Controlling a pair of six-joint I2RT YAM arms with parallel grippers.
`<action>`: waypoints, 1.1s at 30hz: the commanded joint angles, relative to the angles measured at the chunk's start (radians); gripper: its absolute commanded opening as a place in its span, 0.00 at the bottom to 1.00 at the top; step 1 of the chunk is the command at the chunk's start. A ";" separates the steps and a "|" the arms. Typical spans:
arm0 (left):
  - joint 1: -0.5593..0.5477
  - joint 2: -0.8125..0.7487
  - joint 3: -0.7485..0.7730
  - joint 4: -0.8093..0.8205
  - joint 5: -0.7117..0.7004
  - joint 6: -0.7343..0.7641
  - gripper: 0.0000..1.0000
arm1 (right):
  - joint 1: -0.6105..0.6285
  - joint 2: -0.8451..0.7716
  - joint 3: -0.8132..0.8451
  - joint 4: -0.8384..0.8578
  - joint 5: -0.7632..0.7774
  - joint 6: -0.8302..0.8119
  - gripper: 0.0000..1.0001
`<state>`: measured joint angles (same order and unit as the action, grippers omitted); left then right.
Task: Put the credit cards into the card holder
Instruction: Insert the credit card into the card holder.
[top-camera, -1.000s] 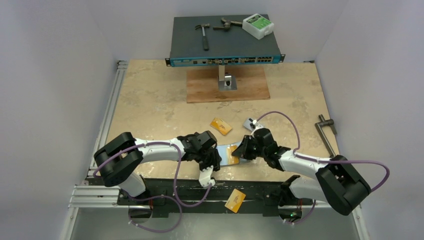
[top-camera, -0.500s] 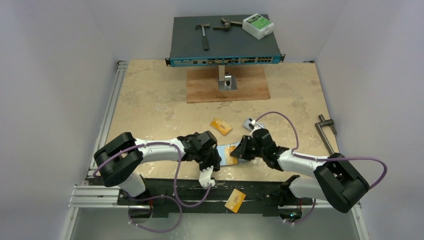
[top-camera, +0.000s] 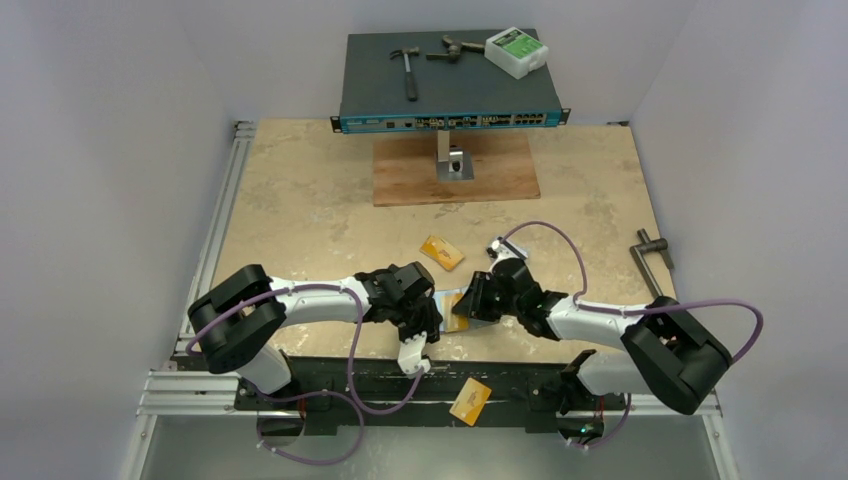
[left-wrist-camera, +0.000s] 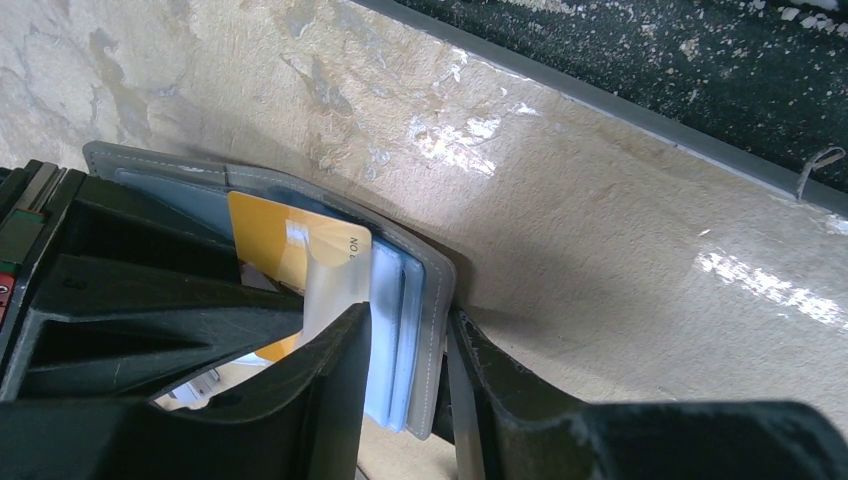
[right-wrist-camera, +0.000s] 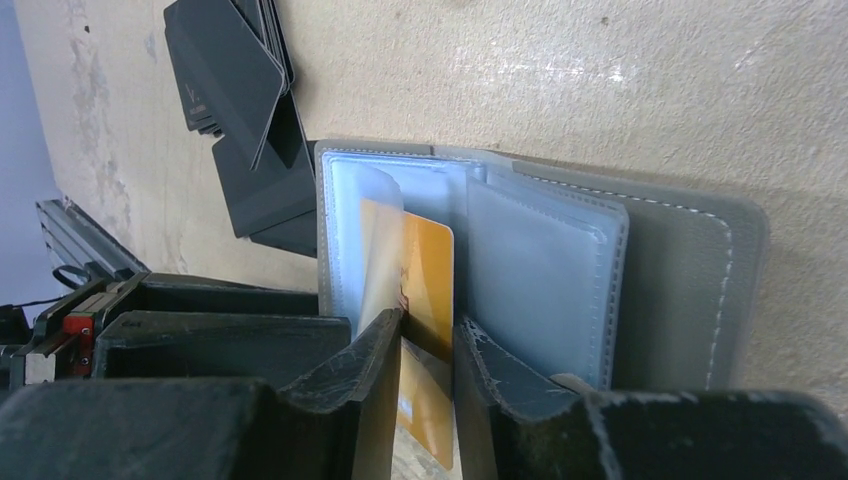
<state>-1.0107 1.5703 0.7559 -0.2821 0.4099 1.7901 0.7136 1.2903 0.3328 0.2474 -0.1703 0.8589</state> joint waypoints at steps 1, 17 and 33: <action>-0.012 -0.009 0.019 -0.018 0.015 -0.021 0.33 | 0.020 0.028 0.002 -0.122 0.052 -0.013 0.26; -0.014 -0.021 -0.002 -0.028 -0.004 -0.025 0.32 | 0.021 -0.129 0.013 -0.246 0.089 0.016 0.53; -0.014 -0.016 0.017 -0.037 -0.015 -0.028 0.30 | -0.013 -0.209 -0.007 -0.211 0.013 0.027 0.66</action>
<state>-1.0180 1.5688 0.7555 -0.2855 0.3916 1.7721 0.7189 1.1206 0.3462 0.0559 -0.1364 0.8818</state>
